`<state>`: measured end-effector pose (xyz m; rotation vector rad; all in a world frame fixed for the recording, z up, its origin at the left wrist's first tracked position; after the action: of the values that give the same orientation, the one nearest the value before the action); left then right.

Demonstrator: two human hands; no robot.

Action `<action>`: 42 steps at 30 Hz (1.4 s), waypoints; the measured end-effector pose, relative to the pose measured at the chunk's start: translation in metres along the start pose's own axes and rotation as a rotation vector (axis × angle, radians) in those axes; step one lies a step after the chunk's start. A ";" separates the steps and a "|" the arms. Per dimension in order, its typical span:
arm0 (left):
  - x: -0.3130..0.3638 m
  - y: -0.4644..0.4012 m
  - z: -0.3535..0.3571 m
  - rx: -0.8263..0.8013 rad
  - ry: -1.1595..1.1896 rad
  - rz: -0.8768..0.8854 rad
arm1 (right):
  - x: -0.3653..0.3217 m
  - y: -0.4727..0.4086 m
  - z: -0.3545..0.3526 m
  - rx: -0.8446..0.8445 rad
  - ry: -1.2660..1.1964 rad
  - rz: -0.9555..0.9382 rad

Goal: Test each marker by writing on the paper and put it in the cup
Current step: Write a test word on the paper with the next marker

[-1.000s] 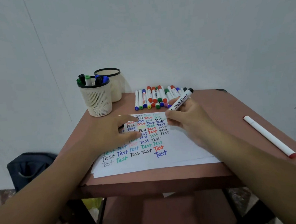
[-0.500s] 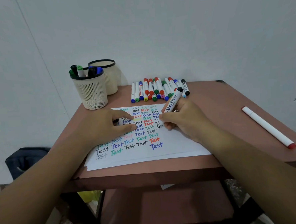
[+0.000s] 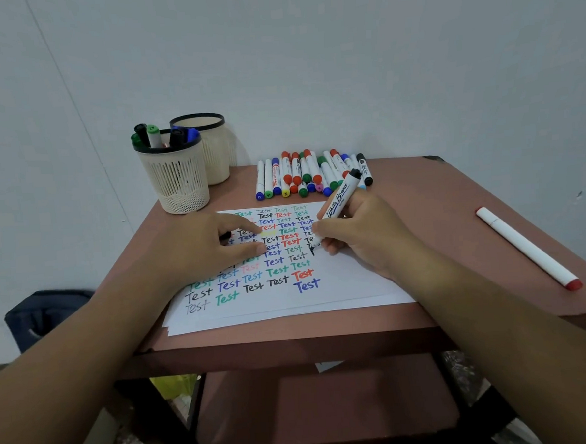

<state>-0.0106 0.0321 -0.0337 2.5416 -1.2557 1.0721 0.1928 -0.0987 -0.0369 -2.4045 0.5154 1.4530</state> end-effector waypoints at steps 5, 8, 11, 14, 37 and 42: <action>0.001 0.000 0.001 -0.005 -0.007 0.000 | -0.002 0.003 0.001 0.005 0.055 -0.011; 0.002 0.000 0.000 -0.009 -0.021 -0.005 | -0.002 0.004 -0.003 0.046 0.065 -0.013; 0.002 0.000 0.000 -0.007 -0.016 -0.008 | -0.003 0.005 -0.006 0.085 0.069 -0.019; 0.002 0.001 0.000 -0.004 -0.024 -0.013 | -0.003 0.005 -0.005 0.072 0.079 -0.014; 0.002 0.001 0.000 -0.015 -0.025 -0.025 | -0.003 0.005 -0.005 0.082 0.085 0.013; 0.001 0.001 -0.001 -0.002 -0.010 -0.009 | -0.003 0.005 -0.004 0.072 0.089 0.005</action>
<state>-0.0112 0.0313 -0.0326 2.5511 -1.2459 1.0572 0.1922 -0.1043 -0.0326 -2.4217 0.5843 1.3110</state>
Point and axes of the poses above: each hand's wrist, its own y-axis away from the middle knuckle, its own z-axis out of the palm, x = y × z, the point moved 5 cm from there along -y, towards the middle knuckle, and after that the axes turned 15 degrees about y, right-handed, at the moved point
